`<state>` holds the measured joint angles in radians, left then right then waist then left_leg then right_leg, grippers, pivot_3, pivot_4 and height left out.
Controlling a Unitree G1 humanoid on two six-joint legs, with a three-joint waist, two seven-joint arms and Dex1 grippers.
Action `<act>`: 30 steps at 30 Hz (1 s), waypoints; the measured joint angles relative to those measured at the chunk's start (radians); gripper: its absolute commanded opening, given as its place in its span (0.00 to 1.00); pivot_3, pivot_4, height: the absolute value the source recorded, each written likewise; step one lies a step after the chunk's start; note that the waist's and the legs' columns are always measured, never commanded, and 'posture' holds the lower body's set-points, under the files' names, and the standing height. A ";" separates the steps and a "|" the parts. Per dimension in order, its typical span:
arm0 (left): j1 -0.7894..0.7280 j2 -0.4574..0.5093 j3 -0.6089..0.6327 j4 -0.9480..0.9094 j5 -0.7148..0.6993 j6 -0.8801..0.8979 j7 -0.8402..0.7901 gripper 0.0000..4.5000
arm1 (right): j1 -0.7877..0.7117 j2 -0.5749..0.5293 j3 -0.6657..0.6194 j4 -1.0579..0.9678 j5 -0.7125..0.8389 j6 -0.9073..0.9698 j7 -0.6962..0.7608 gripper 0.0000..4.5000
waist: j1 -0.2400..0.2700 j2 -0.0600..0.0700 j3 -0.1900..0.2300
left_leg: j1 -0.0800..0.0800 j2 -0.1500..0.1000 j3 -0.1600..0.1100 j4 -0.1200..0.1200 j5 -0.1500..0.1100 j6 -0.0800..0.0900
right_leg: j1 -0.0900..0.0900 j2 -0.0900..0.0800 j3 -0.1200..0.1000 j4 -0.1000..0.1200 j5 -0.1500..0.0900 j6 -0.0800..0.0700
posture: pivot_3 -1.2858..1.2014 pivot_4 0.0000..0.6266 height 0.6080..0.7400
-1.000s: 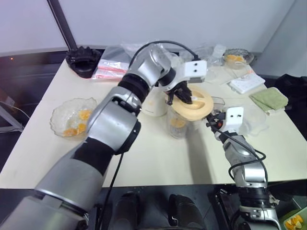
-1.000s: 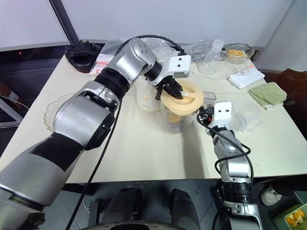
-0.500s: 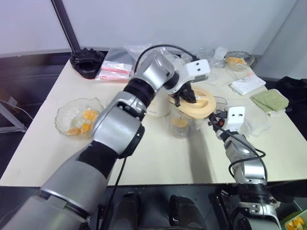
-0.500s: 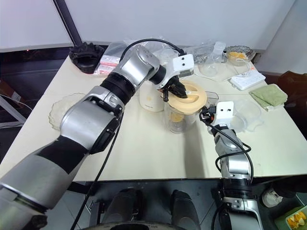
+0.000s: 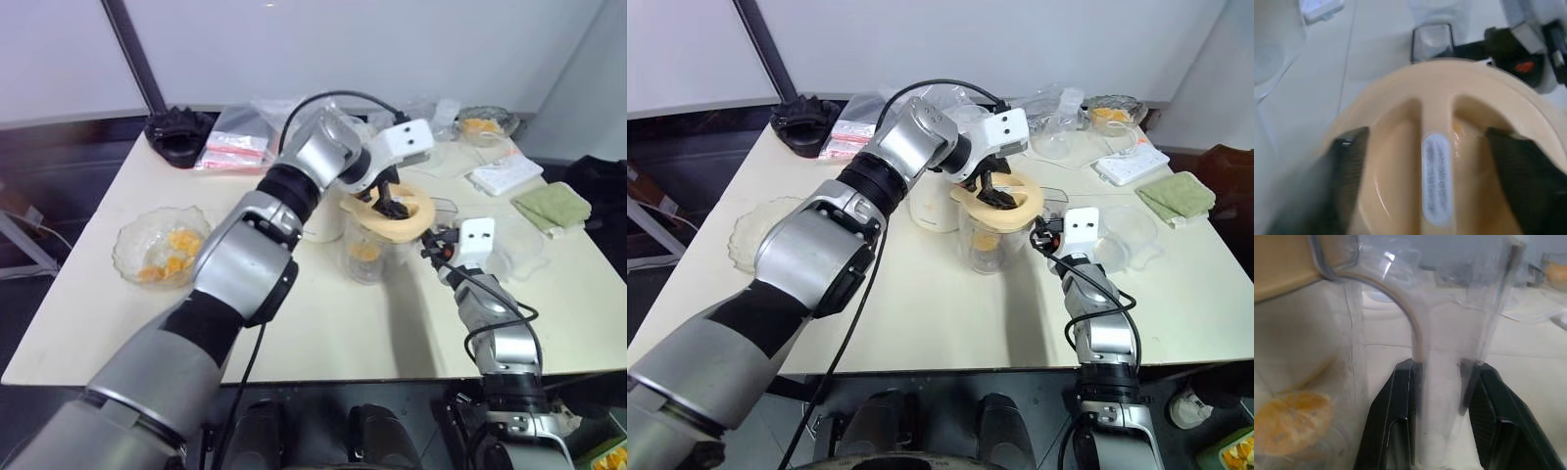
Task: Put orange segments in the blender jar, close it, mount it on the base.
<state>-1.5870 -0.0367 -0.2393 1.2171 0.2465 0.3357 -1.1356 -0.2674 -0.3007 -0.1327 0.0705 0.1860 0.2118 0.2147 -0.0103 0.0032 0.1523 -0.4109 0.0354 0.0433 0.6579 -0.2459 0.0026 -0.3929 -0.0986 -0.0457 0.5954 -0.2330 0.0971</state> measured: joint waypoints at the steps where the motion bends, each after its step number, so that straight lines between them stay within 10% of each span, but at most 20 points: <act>1: -0.011 0.005 0.006 0.000 -0.010 0.011 -0.013 0.91 | 0.000 0.000 0.001 -0.007 0.001 -0.005 0.003 0.20 | -0.007 0.000 0.004 | -0.001 -0.003 0.000 0.001 0.000 0.000 | -0.001 -0.002 0.000 0.001 0.000 0.000 | 0.52 0.24 1.00; 8: -0.102 0.111 0.084 -0.042 -0.111 0.052 -0.130 0.91 | -0.019 -0.005 0.000 -0.035 0.001 -0.037 0.017 0.20 | -0.004 -0.010 0.013 | -0.032 -0.011 0.009 0.009 0.000 0.010 | -0.039 -0.004 0.013 0.017 0.012 0.020 | 0.52 0.24 1.00; 16: -0.129 0.208 0.144 -0.207 -0.199 0.136 -0.121 0.91 | -0.016 -0.007 0.004 -0.028 -0.004 -0.041 0.021 0.20 | -0.003 -0.010 0.014 | -0.029 -0.011 0.009 0.010 0.002 0.009 | -0.038 -0.002 0.014 0.018 0.010 0.014 | 0.52 0.24 1.00; 30: 0.665 0.472 0.258 -1.179 -0.389 0.427 0.071 0.91 | -0.010 -0.047 -0.021 -0.035 0.032 0.002 0.049 0.20 | 0.013 -0.008 0.015 | -0.024 -0.009 0.009 0.010 0.004 0.007 | -0.034 -0.001 0.018 0.021 0.013 0.016 | 0.52 0.24 1.00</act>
<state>-0.9216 0.4352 0.0192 0.0383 -0.1421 0.7630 -1.0649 -0.2778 -0.3479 -0.1536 0.0356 0.2183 0.2143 0.2636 0.0025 -0.0046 0.1670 -0.4350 0.0264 0.0523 0.6676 -0.2422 0.0097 -0.4273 -0.0997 -0.0273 0.6165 -0.2196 0.1133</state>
